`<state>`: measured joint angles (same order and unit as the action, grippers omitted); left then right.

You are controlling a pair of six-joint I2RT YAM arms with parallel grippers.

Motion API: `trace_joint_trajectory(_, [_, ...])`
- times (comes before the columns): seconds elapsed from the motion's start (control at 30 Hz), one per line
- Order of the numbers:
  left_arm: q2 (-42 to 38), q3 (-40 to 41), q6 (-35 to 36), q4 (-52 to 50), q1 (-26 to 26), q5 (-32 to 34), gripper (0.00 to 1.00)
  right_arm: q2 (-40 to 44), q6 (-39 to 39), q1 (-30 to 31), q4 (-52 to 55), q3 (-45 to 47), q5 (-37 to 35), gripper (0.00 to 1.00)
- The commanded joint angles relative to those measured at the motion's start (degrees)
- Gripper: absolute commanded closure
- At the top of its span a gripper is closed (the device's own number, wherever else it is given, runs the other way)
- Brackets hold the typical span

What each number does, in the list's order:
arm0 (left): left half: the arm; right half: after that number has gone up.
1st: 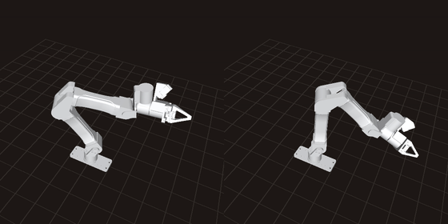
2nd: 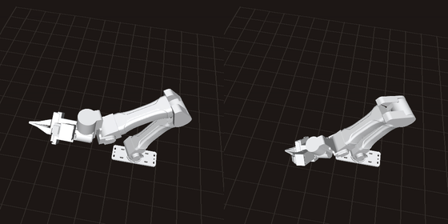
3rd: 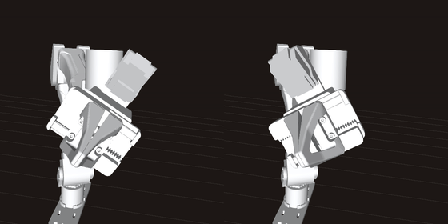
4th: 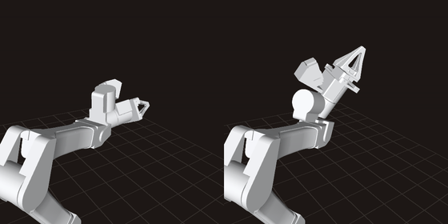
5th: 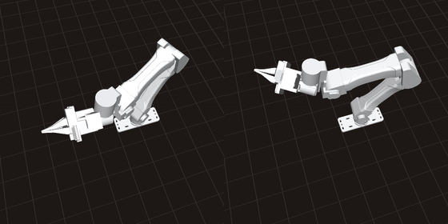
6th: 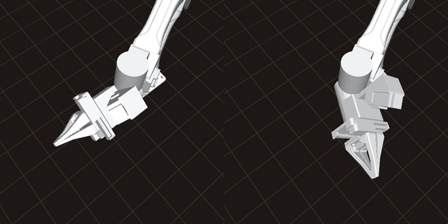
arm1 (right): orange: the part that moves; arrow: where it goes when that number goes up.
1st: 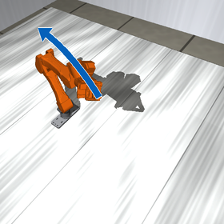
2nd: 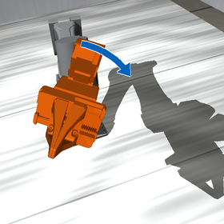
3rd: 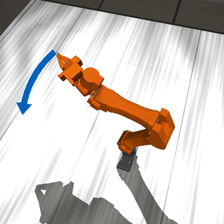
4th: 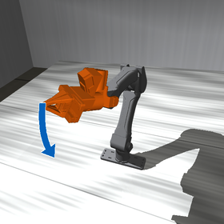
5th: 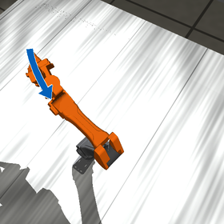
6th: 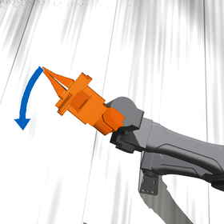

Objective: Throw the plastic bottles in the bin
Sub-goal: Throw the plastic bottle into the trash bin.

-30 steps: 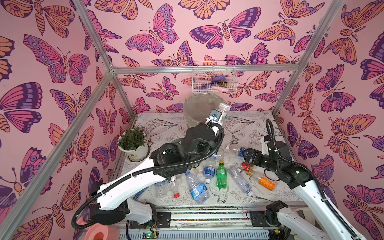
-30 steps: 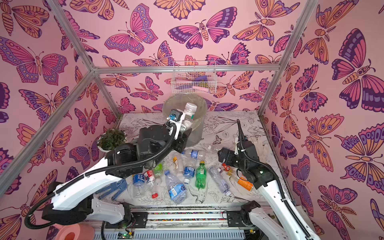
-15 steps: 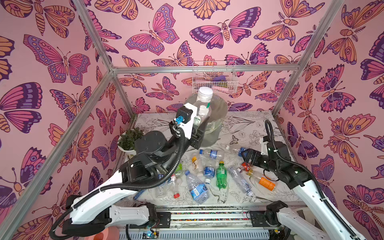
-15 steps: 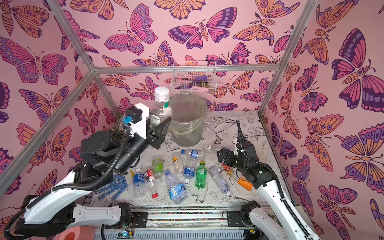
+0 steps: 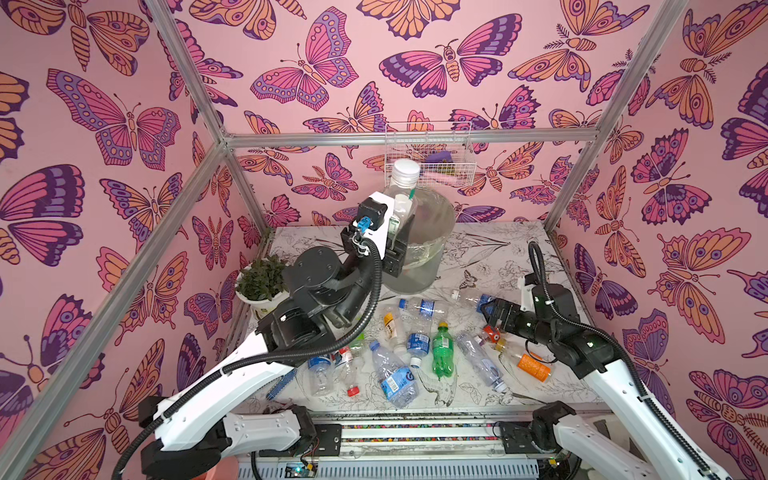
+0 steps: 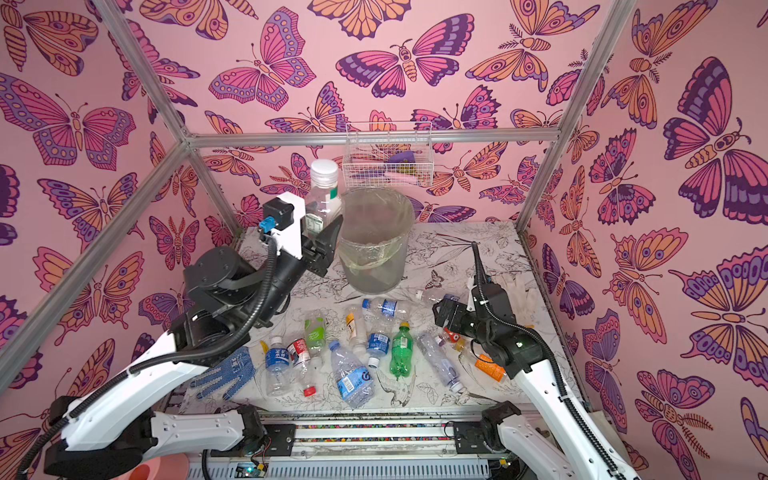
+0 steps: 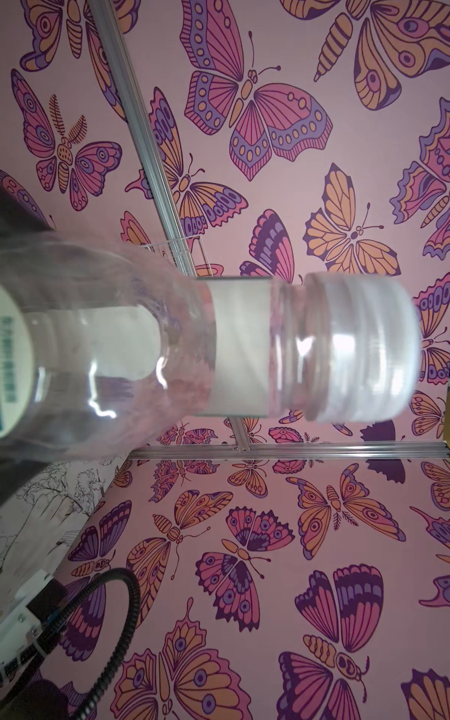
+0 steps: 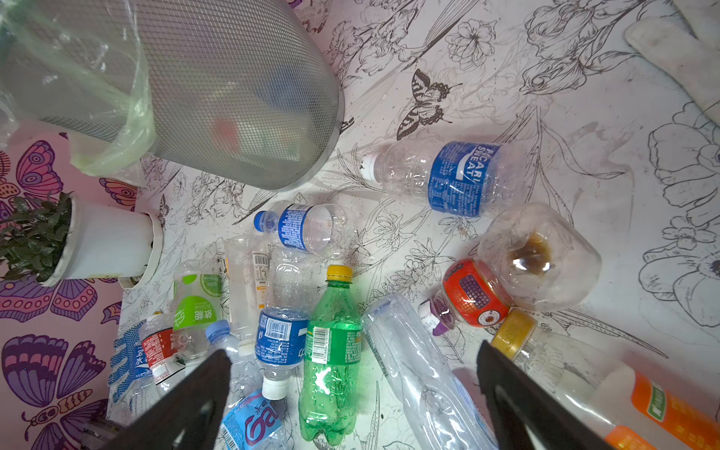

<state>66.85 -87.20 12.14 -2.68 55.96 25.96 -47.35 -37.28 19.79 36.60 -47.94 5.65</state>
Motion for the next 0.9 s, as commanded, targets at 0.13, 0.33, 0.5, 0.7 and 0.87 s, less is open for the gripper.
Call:
trace_joint_trajectory(0.13, [8.20,-3.75,-10.29,-0.79,-8.91,-9.90,1.00,0.73,-0.97,-0.46,-0.55,0.31,0.76,0.00])
trace_joint_trajectory(0.33, [19.22,-8.03,-18.40,-5.27,-18.07,-18.32,0.88,1.58,-1.13,-0.47,0.29,-0.16,1.10,0.00])
trace_joint_trajectory(0.5, [28.30,-20.15,-20.52,-18.21,-20.72,-18.38,0.01,2.57,-1.36,-0.46,0.74,-0.22,2.07,0.00])
trace_joint_trajectory(0.7, [16.53,-17.66,-14.02,-13.26,-13.70,-14.32,0.01,4.55,-0.99,-0.52,1.51,0.95,1.05,0.01])
trace_joint_trajectory(0.87, [9.07,-15.55,-10.24,-12.82,-8.64,-11.10,0.01,2.75,-2.09,-0.40,-1.07,1.72,3.24,0.01])
